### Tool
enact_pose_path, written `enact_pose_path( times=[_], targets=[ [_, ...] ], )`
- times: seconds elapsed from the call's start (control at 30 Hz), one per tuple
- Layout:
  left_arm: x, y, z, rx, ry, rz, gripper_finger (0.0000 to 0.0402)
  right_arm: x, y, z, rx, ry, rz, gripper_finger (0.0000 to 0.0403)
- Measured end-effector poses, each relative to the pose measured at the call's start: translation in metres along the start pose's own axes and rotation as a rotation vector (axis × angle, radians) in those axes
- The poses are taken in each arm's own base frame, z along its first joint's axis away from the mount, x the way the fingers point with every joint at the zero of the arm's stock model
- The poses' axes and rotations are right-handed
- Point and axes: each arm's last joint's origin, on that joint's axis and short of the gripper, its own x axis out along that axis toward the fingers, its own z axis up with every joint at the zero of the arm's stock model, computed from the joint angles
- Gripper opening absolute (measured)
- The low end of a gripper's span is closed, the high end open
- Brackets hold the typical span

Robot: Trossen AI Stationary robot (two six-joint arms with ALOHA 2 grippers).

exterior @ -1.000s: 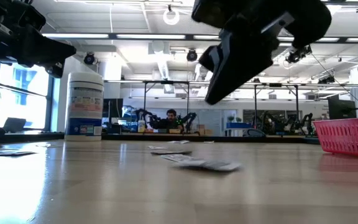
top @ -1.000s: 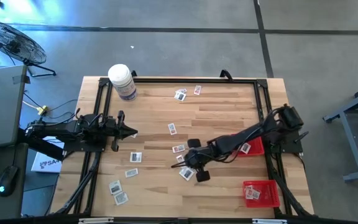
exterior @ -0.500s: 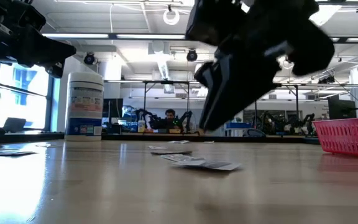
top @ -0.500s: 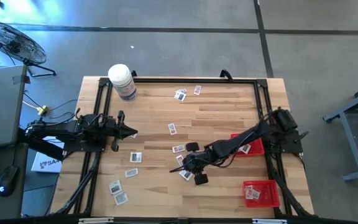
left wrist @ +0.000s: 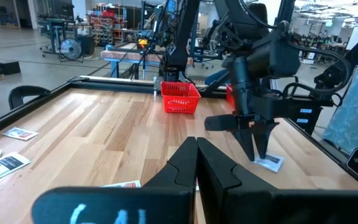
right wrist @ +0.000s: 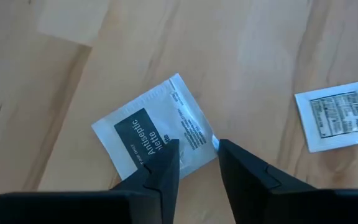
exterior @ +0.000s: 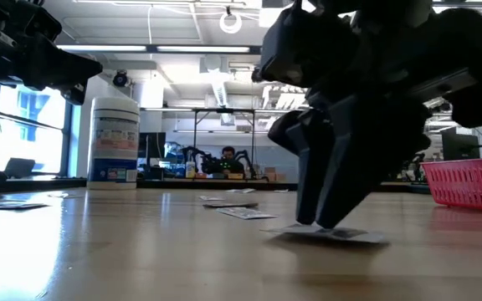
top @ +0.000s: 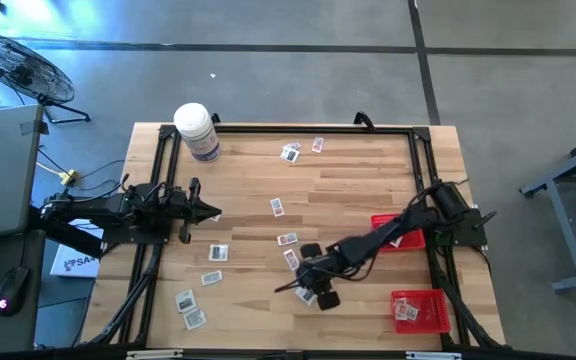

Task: Pick & Place First Aid Supplies
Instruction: Put the black towelette pack into the top red basket

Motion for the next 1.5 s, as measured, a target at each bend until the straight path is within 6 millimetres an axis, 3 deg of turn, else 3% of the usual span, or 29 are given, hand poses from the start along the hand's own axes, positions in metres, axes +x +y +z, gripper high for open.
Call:
enact_pose_path(
  times=[0.43, 0.8, 1.23, 1.5],
  targets=[
    [0.0, 0.0, 0.0, 0.0, 0.0, 0.0, 0.0, 0.0, -0.004, 0.005, -0.032, -0.05, -0.003, 0.0108],
    [0.0, 0.0, 0.0, 0.0, 0.0, 0.0, 0.0, 0.019, -0.004, 0.0, -0.059, -0.031, 0.034, 0.0105],
    [0.0, 0.0, 0.0, 0.0, 0.0, 0.0, 0.0, 0.02, -0.01, -0.006, -0.035, 0.024, -0.041, 0.001],
    [0.0, 0.0, 0.0, 0.0, 0.0, 0.0, 0.0, -0.001, -0.01, 0.0, -0.001, -0.005, -0.072, 0.0002]
  ],
)
